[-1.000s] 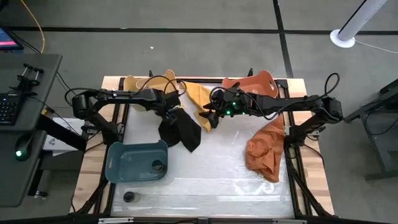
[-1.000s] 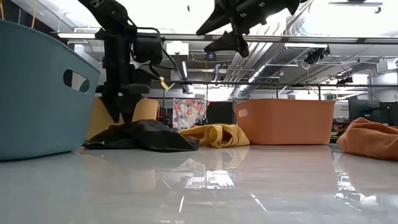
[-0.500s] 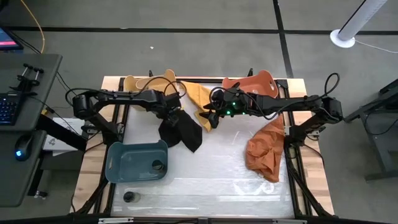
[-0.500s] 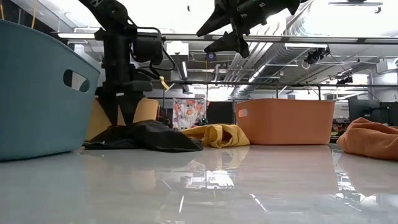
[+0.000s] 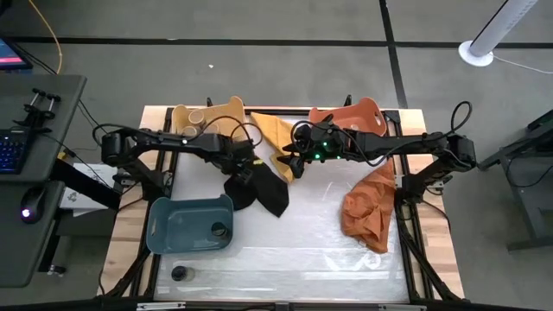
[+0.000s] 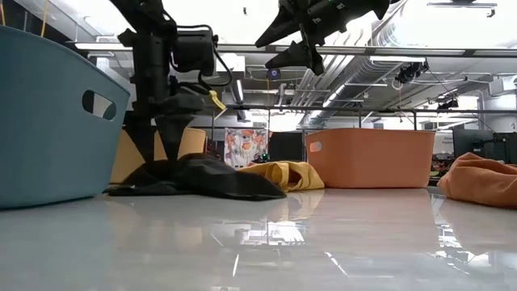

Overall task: Sort spices by type
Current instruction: Put the top black spice bottle into the blue bin

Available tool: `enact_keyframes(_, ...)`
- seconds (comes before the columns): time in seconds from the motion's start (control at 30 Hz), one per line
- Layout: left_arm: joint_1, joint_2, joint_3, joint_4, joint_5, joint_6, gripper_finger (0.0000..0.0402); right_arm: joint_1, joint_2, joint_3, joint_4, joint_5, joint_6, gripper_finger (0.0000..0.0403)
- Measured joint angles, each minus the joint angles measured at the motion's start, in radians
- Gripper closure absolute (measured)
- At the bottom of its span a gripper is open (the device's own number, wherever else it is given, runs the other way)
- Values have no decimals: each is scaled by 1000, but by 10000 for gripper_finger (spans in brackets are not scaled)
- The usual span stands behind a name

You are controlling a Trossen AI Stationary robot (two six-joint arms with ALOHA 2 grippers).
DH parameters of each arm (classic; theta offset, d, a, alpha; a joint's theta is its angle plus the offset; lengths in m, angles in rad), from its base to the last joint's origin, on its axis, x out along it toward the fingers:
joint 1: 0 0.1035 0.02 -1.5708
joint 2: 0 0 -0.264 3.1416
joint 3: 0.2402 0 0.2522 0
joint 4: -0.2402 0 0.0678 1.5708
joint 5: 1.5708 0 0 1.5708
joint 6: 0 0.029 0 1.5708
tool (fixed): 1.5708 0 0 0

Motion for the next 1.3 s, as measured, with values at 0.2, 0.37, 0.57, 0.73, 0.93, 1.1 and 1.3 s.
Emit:
enact_keyframes(0.2,-29,0,10,27,2,-34,113,0,0,0,0,0,-2,176)
enact_keyframes(0.37,-8,-3,56,25,-61,-30,113,0,0,0,-1,0,-3,176)
enact_keyframes(0.57,15,-6,76,18,-147,-85,113,0,0,0,-19,0,-3,176)
enact_keyframes(0.73,-2,-3,37,13,-202,-280,113,0,0,0,-34,0,-4,176)
enact_keyframes(0.93,-100,-8,6,17,-343,-544,113,0,0,0,-69,0,-22,176)
enact_keyframes(1.1,-162,-8,-42,11,-488,-796,113,0,0,0,-77,0,-30,176)
enact_keyframes(1.3,-144,-8,-119,108,-457,-865,113,0,0,0,-77,0,-37,176)
